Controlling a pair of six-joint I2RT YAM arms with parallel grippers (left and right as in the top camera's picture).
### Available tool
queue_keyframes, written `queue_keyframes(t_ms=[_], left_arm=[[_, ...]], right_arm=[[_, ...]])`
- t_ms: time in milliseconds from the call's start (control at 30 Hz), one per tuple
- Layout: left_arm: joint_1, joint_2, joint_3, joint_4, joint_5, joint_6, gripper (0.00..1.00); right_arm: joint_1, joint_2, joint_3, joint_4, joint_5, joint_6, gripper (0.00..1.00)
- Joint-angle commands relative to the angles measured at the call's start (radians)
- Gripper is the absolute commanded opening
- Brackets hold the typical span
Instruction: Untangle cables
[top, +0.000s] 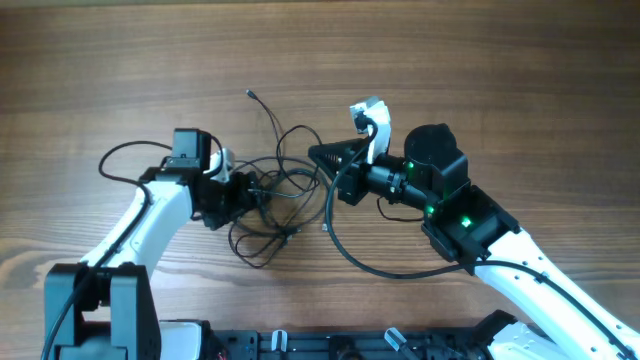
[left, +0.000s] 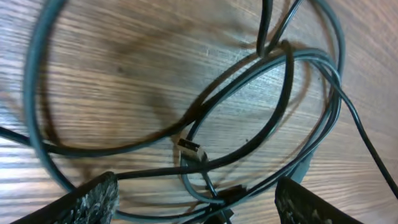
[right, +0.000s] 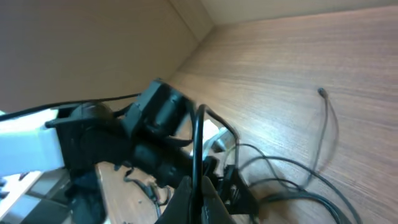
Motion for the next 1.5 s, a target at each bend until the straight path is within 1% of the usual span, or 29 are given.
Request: queue_keyframes(t_ms=[0, 33, 67, 100, 167, 200, 267, 333, 400, 467, 533, 600, 633, 700, 733, 833, 900, 967, 1033, 1100, 1133, 1167, 1200, 1233, 1267, 1300, 1367, 1400, 1467], left_arm=[[-0.021, 0.005, -0.029, 0.005, -0.055, -0.002, 0.82], [-0.021, 0.005, -0.035, 0.006, -0.077, -0.002, 0.78], [-0.021, 0.005, -0.035, -0.002, -0.099, -0.002, 0.67], [-0.021, 0.006, -0.035, -0.006, -0.111, -0.001, 0.56], [-0.021, 0.006, -0.035, -0.006, -0.115, 0.002, 0.4], [-0.021, 0.005, -0.035, -0.005, -0.115, 0.002, 0.34], [-0.021, 0.005, -0.035, -0.005, -0.115, 0.002, 0.26], [-0.021, 0.006, -0.035, -0.005, -0.115, 0.002, 0.22], [-0.021, 0.005, -0.035, -0.005, -0.115, 0.002, 0.21], [-0.021, 0.005, -0.035, -0.005, -0.115, 0.002, 0.2], [-0.021, 0.005, -0.035, -0.005, -0.115, 0.002, 0.2], [-0.021, 0.005, -0.035, -0.005, -0.115, 0.002, 0.21], [-0.021, 0.005, -0.035, -0.004, -0.115, 0.002, 0.22], [-0.021, 0.005, -0.035, 0.0, -0.115, 0.002, 0.24], [-0.021, 0.005, -0.035, 0.0, -0.115, 0.002, 0.25], [-0.021, 0.005, -0.035, 0.003, -0.115, 0.002, 0.26], [-0.021, 0.005, -0.035, 0.003, -0.115, 0.002, 0.26], [-0.021, 0.005, -0.035, 0.002, -0.115, 0.002, 0.26], [-0.021, 0.005, -0.035, 0.002, -0.114, 0.002, 0.26], [-0.021, 0.005, -0.035, 0.002, -0.114, 0.002, 0.27], [-0.021, 0.005, -0.035, 0.002, -0.114, 0.001, 0.28], [-0.021, 0.005, -0.035, 0.002, -0.114, 0.001, 0.3], [-0.021, 0.005, -0.035, 0.003, -0.114, 0.001, 0.35], [-0.021, 0.005, -0.035, 0.003, -0.108, 0.002, 0.38], [-0.021, 0.005, -0.035, 0.004, -0.087, 0.002, 0.44], [-0.021, 0.005, -0.035, 0.008, -0.078, 0.002, 0.47], [-0.021, 0.005, -0.035, 0.024, -0.075, 0.001, 0.55], [-0.021, 0.005, -0.035, 0.036, -0.069, 0.001, 0.61], [-0.021, 0.005, -0.035, 0.054, -0.069, 0.001, 0.63]], right_arm=[[-0.011, 0.006, 0.01, -0.072, 0.298, 0.012, 0.04], [-0.039, 0.006, 0.01, -0.129, 0.396, 0.021, 0.04], [-0.087, 0.006, 0.01, -0.202, 0.445, 0.064, 0.04], [-0.146, 0.006, 0.01, -0.252, 0.448, 0.07, 0.04], [-0.304, 0.006, 0.01, -0.341, 0.448, 0.057, 0.04], [-0.405, 0.006, 0.01, -0.381, 0.447, 0.053, 0.04], [-0.578, 0.006, 0.01, -0.435, 0.403, 0.055, 0.04], [-0.732, 0.008, 0.01, -0.493, 0.376, 0.079, 0.04], [-0.86, 0.012, 0.01, -0.549, 0.376, 0.093, 0.04], [-0.931, 0.013, 0.01, -0.578, 0.376, 0.096, 0.04], [-0.935, 0.016, 0.01, -0.571, 0.364, 0.1, 0.05], [-0.932, 0.031, 0.01, -0.526, 0.143, 0.029, 0.33], [-0.932, 0.043, 0.01, -0.513, -0.007, -0.027, 0.54], [-0.904, 0.071, 0.01, -0.543, -0.141, -0.084, 0.75], [-0.867, 0.089, 0.01, -0.582, -0.164, -0.127, 0.8], [-0.728, 0.161, 0.008, -0.676, -0.125, -0.154, 0.82], [-0.594, 0.247, 0.008, -0.663, -0.114, -0.143, 0.82], [-0.476, 0.344, 0.008, -0.585, -0.094, -0.122, 0.82], [-0.412, 0.42, 0.008, -0.504, -0.063, -0.06, 0.79], [-0.352, 0.505, 0.008, -0.359, -0.013, 0.0, 0.61], [-0.317, 0.554, 0.008, -0.286, 0.035, 0.065, 0.57], [-0.31, 0.57, 0.008, -0.27, 0.048, 0.079, 0.54], [-0.298, 0.59, 0.008, -0.25, 0.056, 0.099, 0.5], [-0.29, 0.603, 0.008, -0.233, 0.055, 0.1, 0.29], [-0.286, 0.603, 0.008, -0.226, 0.051, 0.1, 0.14], [-0.286, 0.603, 0.008, -0.205, -0.008, 0.084, 0.04], [-0.286, 0.596, 0.008, -0.167, -0.19, 0.006, 0.04], [-0.286, 0.573, 0.008, -0.169, -0.273, -0.011, 0.04], [-0.286, 0.513, 0.008, -0.192, -0.298, -0.035, 0.05]])
